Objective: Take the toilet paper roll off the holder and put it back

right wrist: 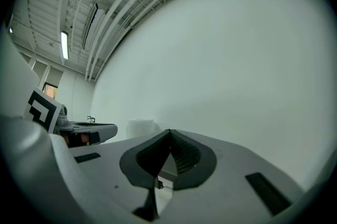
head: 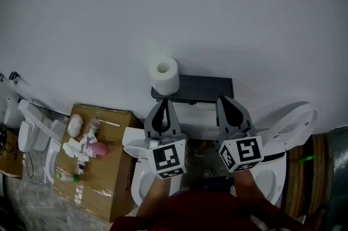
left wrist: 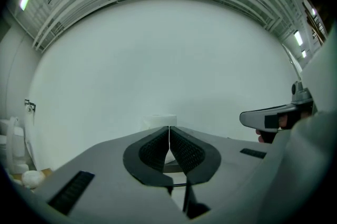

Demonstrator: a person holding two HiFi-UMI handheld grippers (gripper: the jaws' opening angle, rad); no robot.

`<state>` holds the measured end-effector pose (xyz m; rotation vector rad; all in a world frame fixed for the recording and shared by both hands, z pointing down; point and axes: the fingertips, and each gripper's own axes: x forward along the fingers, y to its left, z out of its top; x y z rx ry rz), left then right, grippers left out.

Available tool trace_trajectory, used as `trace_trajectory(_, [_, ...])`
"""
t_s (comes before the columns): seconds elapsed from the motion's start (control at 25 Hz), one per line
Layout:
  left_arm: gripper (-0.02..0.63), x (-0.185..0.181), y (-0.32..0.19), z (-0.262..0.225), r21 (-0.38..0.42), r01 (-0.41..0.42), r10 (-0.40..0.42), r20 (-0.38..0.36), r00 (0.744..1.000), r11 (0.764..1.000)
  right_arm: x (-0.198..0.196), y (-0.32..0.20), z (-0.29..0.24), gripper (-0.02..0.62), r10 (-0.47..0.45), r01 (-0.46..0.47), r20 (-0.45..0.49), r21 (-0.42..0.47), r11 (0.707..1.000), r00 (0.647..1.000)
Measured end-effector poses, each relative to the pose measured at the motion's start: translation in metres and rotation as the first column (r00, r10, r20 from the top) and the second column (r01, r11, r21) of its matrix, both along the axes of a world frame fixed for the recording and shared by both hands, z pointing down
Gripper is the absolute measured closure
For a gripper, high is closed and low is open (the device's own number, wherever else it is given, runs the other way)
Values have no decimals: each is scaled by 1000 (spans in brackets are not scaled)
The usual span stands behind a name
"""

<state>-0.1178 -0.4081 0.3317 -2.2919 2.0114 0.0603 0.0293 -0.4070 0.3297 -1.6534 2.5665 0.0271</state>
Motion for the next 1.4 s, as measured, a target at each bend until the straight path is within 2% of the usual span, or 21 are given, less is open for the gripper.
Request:
trace_trajectory(0.16, [588, 0, -7, -4, 12, 38, -38, 8, 999, 999, 3, -15, 1, 586, -18, 18, 17, -6, 1000, 1000])
trace_trajectory(0.2, [549, 0, -9, -5, 15, 44, -44, 8, 999, 999, 3, -18, 2, 586, -20, 20, 19, -6, 1000, 1000])
trace_trajectory(0.36, [311, -3, -19, -3, -4, 67, -67, 13, 998, 998, 2, -23, 1, 586, -31, 31, 18, -3, 999, 999])
trace_trajectory(0.52, [195, -6, -37, 7, -46, 89, -87, 29, 996, 995, 1, -26, 4, 586, -40, 40, 15, -6, 999, 999])
trace_trajectory(0.64, [153, -5, -56, 16, -92, 80, -77, 33, 996, 993, 4, -29, 4, 586, -42, 42, 14, -8, 999, 999])
trace_trajectory(0.8, [126, -6, -79, 27, -129, 91, -87, 42, 995, 987, 9, -29, 7, 586, -40, 40, 13, -13, 999, 999])
trace_trajectory(1.04, [120, -9, -103, 32, -133, 136, -130, 51, 990, 982, 20, -35, 12, 586, -29, 29, 13, -24, 999, 1000])
trace_trajectory(1.28, [123, -10, -107, 34, -132, 161, -157, 41, 987, 978, 28, -37, 13, 586, -20, 21, 13, -27, 999, 1000])
trace_trajectory(1.32, [127, -10, -107, 34, -126, 168, -164, 42, 986, 978, 29, -37, 13, 586, -19, 20, 13, -28, 999, 1000])
trace_trajectory(1.4, [183, -11, -108, 33, -118, 178, -174, 44, 984, 977, 29, -39, 15, 586, -19, 20, 14, -31, 999, 1000])
